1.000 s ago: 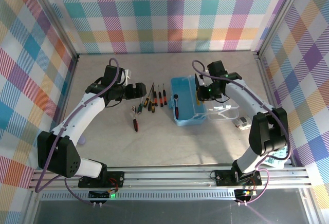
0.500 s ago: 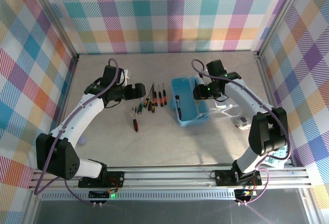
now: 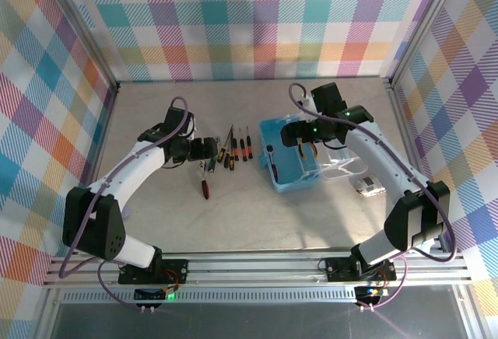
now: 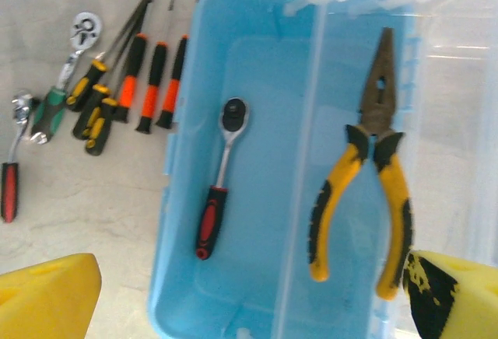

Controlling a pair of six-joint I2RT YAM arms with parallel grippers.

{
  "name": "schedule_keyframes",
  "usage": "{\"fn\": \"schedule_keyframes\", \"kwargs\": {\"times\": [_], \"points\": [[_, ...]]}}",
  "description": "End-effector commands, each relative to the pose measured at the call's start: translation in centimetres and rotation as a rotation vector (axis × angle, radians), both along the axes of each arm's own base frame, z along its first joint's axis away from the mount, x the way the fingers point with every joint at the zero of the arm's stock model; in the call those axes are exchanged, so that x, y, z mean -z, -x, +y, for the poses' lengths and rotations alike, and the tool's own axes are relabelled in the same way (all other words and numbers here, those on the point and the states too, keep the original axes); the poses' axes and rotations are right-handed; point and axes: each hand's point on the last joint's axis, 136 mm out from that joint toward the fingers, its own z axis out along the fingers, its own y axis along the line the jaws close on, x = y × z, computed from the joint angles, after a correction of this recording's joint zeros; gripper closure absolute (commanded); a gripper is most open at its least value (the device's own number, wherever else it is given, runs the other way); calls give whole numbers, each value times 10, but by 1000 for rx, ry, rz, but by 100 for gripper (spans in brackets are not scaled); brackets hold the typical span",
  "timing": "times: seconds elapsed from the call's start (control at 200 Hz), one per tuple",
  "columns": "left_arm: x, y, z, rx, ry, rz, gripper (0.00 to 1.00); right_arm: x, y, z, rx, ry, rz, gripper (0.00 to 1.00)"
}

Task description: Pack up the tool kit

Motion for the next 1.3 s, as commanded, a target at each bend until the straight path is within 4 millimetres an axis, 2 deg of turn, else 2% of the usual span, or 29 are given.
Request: {"fn": "schedule_keyframes", "kwargs": {"times": [0.0,0.07,0.18,0.425,0.56,0.69,0.885,0.985,1.135,1.295], "points": [[34,9,19,-49,-100,93,21,-6,10,18,-63,-48,2,1],[50,10,22,-62,-126,136,33,-2,11,23,-70,-48,11,1],[71,11,20,-77,-122,181,42,4,12,26,-76,-44,27,1],[103,6,13,-79,-115,239,50,6,12,27,-76,-45,30,1],[111,7,11,-71,-128,254,51,8,12,27,-75,-45,36,1],[102,4,10,-67,-130,227,51,12,13,27,-76,-42,44,1],[63,-10,1,-36,-153,137,51,14,11,29,-76,-49,44,1],[51,-23,-8,-13,-159,106,51,15,11,30,-74,-55,47,1],[50,-39,-22,15,-162,98,52,16,11,29,-72,-53,47,1],[62,-50,-38,50,-153,109,61,17,12,28,-74,-46,45,1]]}}
